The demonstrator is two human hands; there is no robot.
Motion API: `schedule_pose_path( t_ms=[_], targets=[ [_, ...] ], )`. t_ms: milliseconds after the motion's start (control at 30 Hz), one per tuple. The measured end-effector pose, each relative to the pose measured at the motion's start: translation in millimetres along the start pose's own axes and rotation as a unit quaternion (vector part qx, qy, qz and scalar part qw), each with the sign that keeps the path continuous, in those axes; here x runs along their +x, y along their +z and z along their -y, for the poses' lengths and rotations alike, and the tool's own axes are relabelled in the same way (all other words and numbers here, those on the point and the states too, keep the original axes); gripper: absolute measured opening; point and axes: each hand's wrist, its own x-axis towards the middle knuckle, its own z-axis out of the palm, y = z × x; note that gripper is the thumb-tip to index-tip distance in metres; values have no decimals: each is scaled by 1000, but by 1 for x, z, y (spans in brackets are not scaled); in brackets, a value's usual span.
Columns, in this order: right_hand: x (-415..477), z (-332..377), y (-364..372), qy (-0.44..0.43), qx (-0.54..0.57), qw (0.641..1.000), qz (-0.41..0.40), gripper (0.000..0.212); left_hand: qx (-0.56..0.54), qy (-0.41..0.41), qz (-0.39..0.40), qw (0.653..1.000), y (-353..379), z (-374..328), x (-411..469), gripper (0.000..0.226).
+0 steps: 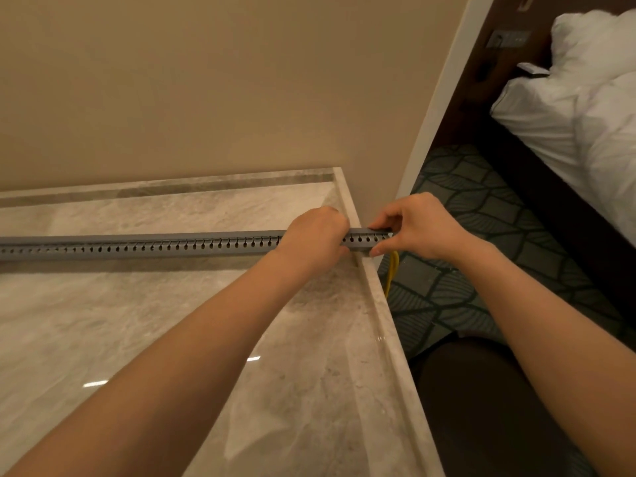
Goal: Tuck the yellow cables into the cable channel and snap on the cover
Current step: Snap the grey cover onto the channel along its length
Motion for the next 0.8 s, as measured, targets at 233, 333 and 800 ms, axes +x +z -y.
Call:
schedule_pose_path(
  t_ms=[233,333,800],
  targets=[
    [-6,-4,14,-20,-13,999,-36,17,-14,8,-16,1000,4,7,3,21],
    [-5,7,34,-19,-93,984,-152,32,-26,8,-17,999,4,9,4,23],
    [24,31,67,-33,-202,911,-357,38,-73,30,-52,996,10,18,2,19]
  ],
)
